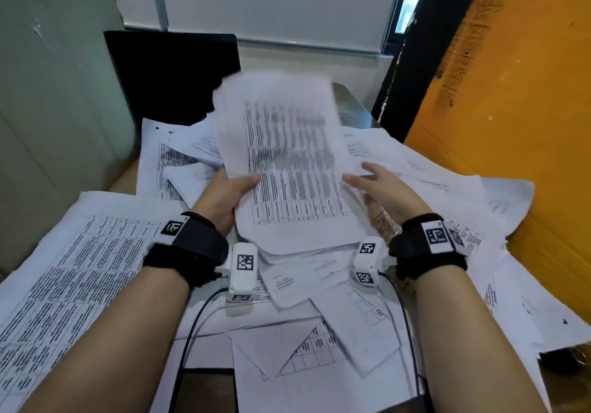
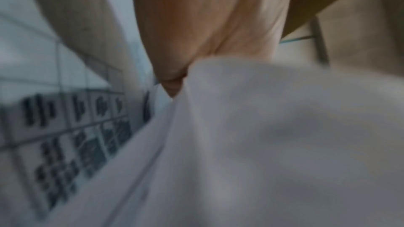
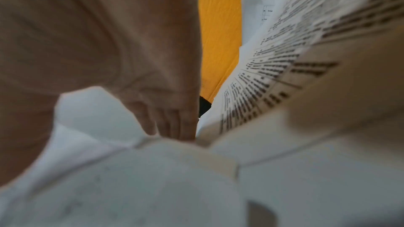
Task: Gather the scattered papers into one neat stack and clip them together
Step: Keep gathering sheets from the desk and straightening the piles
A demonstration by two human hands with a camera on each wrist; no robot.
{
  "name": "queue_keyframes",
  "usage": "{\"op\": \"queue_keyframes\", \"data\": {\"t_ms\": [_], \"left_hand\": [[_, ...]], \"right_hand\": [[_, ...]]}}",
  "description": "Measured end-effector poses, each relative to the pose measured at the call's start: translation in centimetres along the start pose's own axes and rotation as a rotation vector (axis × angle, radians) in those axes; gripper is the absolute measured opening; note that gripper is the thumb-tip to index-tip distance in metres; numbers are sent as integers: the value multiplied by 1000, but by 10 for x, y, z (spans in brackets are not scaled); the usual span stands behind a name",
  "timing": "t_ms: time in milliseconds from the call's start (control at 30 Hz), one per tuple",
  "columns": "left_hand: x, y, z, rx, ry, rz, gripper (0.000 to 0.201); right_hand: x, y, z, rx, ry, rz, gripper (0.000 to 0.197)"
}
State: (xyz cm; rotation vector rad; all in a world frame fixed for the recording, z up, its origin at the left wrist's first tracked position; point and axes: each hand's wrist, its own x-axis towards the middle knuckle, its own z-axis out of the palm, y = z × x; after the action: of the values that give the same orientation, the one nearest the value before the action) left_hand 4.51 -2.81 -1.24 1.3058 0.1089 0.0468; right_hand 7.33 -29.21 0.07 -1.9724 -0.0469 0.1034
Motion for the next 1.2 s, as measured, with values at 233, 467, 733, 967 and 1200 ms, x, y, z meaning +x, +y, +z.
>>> {"op": "queue_keyframes", "data": {"t_ms": [233, 467, 733, 967, 1200], "left_hand": [[-30, 56, 22, 64, 75, 498, 45], [-34, 64, 12, 176, -42, 478, 60], [-28, 34, 3, 407, -248, 114, 29], [-1, 31, -9, 170, 200, 286, 22], [0, 20, -3, 166, 92, 13, 37]], "right_hand": [[-14, -42, 20, 287, 158, -441, 5], [-27, -55, 26, 166, 52, -454, 28], [-21, -41, 33, 268, -51, -180, 30], [-24, -46, -1, 51, 186, -23, 51], [-32, 49, -123, -556, 528, 676, 65]]}}
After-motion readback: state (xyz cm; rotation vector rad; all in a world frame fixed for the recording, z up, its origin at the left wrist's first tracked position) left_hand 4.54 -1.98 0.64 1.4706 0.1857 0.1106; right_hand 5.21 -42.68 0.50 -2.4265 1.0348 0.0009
